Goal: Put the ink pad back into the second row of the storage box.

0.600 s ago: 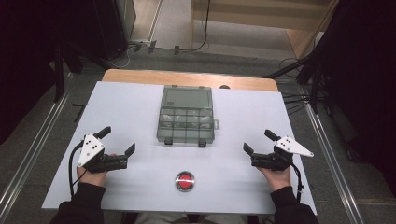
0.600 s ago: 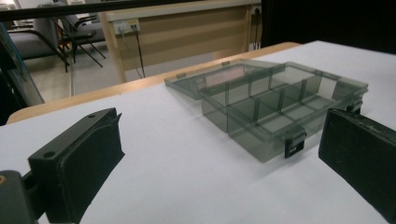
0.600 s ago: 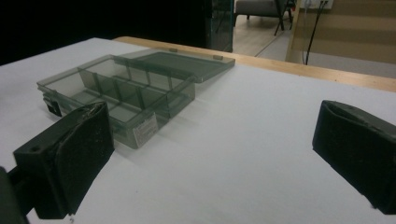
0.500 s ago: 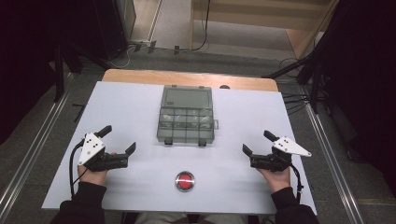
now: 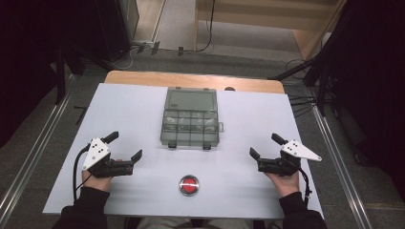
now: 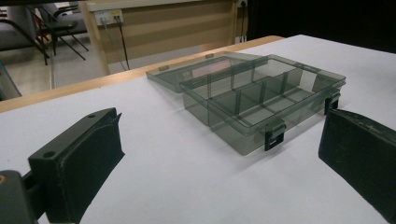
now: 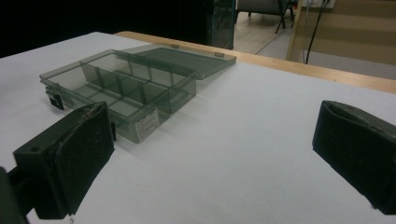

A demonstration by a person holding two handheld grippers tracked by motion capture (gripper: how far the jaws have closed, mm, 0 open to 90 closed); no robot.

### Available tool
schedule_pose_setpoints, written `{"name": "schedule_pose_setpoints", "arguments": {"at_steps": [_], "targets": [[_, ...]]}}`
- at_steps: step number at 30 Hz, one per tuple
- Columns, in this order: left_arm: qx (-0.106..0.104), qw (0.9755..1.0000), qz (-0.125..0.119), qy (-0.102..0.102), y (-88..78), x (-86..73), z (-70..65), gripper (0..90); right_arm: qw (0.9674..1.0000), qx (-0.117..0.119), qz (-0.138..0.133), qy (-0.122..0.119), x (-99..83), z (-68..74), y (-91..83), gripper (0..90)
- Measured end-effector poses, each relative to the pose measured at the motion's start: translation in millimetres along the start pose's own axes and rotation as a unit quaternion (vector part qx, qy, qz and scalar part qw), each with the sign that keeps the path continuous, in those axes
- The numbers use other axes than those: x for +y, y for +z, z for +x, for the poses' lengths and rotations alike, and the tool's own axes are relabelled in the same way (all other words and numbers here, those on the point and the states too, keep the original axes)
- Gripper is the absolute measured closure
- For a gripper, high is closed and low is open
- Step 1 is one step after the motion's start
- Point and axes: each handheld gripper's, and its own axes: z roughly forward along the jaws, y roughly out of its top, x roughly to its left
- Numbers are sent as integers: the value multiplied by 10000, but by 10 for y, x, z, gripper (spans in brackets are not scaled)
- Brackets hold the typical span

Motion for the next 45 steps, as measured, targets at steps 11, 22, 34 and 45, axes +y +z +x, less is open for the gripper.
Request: {"name": "schedule_pose_setpoints", "arguments": {"at_steps": [11,22,34,45], "targets": [[-74,9998,19,-184,-21,-7,11,0,9993,271,256,-94,-27,76,71,0],[-108,9997,27,-199,-19,-6,5,0,9950,669,674,-296,-64,183,163,0],[-132,9996,30,-239,-17,-7,7,0,9857,987,1188,-679,-75,387,263,0],[-146,9996,36,-234,-14,-8,5,0,9755,1305,1561,-835,-69,524,350,0]]}}
